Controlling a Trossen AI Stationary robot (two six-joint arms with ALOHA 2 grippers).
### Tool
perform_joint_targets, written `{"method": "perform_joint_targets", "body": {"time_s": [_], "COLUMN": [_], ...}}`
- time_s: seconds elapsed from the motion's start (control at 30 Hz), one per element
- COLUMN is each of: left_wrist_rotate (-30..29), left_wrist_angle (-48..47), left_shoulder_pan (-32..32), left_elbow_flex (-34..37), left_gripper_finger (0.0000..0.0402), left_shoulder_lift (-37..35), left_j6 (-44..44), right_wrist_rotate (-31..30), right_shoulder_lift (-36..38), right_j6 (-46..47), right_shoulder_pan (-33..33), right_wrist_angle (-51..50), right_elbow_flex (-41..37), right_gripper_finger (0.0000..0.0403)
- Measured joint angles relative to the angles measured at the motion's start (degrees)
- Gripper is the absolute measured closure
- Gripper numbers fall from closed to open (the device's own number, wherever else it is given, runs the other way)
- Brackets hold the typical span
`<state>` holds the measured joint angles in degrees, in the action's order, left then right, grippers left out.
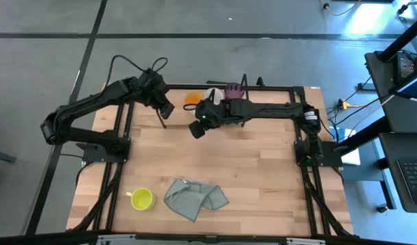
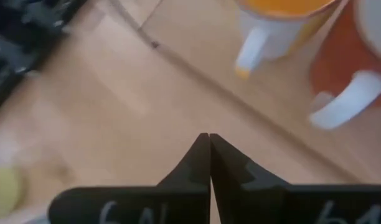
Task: Stack small to large cups/mugs on shelf
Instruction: Put the yellow mug on the shelf
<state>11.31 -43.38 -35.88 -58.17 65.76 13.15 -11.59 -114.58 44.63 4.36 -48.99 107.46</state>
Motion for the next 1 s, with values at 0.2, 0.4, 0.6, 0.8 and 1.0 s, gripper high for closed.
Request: {"method": "perform_joint_targets", "body": {"time_s": [0.2, 0.4, 0.6, 0.8, 1.0], "left_wrist_rotate": [2.2, 4.3, 3.0, -4.1, -9.7], "left_wrist_angle": [1.2, 1.7, 3.8, 3.5, 3.5], "left_shoulder_pan": [0.0, 0.1, 1.7, 4.9, 6.9], "left_elbow_flex": [0.1, 0.1, 0.1, 0.1, 0.1], "left_gripper_finger": [0.034, 0.034, 0.034, 0.034, 0.034], "left_shoulder_lift": [-1.1, -1.0, -2.4, -4.2, -4.6], "left_j6": [0.4, 0.4, -1.5, -5.5, -9.9], "right_wrist_rotate": [-5.9, -5.9, -6.7, -6.0, -1.6], "right_shoulder_lift": [-1.8, -3.2, -4.2, -4.6, -6.8], "right_j6": [-3.4, -7.8, -16.1, -21.2, -21.0], "right_shoulder_pan": [0.3, 0.3, -0.5, -0.7, 0.7], "right_wrist_angle": [2.0, 5.5, 4.4, 4.4, 4.9], "right_elbow_flex": [0.0, 0.0, 0.0, 0.0, 0.0], "right_gripper_finger": [0.0399, 0.04, 0.04, 0.04, 0.04]}}
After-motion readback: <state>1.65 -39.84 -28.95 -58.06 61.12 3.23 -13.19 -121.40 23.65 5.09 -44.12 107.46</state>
